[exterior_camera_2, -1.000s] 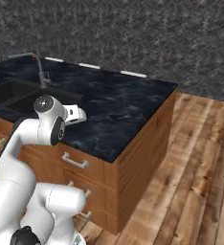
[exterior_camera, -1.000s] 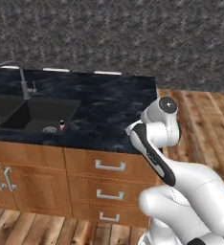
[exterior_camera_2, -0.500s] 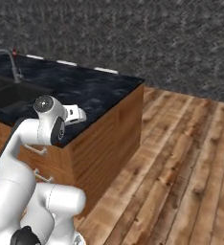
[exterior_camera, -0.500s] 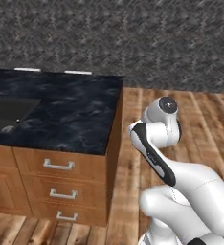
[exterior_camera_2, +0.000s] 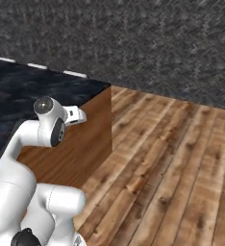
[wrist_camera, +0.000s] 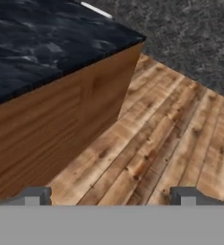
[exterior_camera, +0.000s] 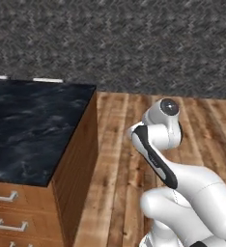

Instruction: Place the large bottle from the dining counter next to the other large bottle outside the sink, and place the small bottle from the dining counter next to the other small bottle inside the sink.

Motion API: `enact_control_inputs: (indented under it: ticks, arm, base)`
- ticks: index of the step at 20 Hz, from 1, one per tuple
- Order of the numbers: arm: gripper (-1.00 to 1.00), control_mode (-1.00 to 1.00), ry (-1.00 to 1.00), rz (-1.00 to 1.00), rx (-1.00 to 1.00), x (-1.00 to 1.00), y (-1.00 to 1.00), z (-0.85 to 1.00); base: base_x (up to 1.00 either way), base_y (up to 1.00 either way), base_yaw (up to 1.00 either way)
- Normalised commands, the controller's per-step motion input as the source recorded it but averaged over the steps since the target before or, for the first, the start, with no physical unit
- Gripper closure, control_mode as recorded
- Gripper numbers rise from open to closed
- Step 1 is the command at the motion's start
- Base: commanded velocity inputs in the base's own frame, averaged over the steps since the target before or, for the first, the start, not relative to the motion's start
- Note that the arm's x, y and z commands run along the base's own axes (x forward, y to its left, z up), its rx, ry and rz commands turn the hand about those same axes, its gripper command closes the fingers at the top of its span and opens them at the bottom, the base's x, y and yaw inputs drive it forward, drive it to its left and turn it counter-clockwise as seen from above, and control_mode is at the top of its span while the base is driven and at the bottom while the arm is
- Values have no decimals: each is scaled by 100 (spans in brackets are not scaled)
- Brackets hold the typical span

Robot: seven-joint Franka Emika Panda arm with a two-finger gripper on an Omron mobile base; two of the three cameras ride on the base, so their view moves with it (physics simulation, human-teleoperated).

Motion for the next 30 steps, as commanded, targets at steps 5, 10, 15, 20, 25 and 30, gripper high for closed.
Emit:
enact_control_inputs:
  ticks: [5, 10, 15, 20, 25, 30]
  arm:
    - [-100, 100, 0, 0, 0, 0, 0, 0]
    - [-100, 100, 0, 0, 0, 0, 0, 0]
    - [-100, 100, 0, 0, 0, 0, 0, 0]
    - [-100, 100, 0, 0, 0, 0, 0, 0]
    - [-100, 100, 0, 0, 0, 0, 0, 0]
    - [-100, 100, 0, 0, 0, 0, 0, 0]
  base:
    - [94, -97, -4]
    - [100, -92, 4]
    - [100, -85, 15]
    - [100, -79, 26]
    - [100, -74, 32]
    - [100, -70, 28]
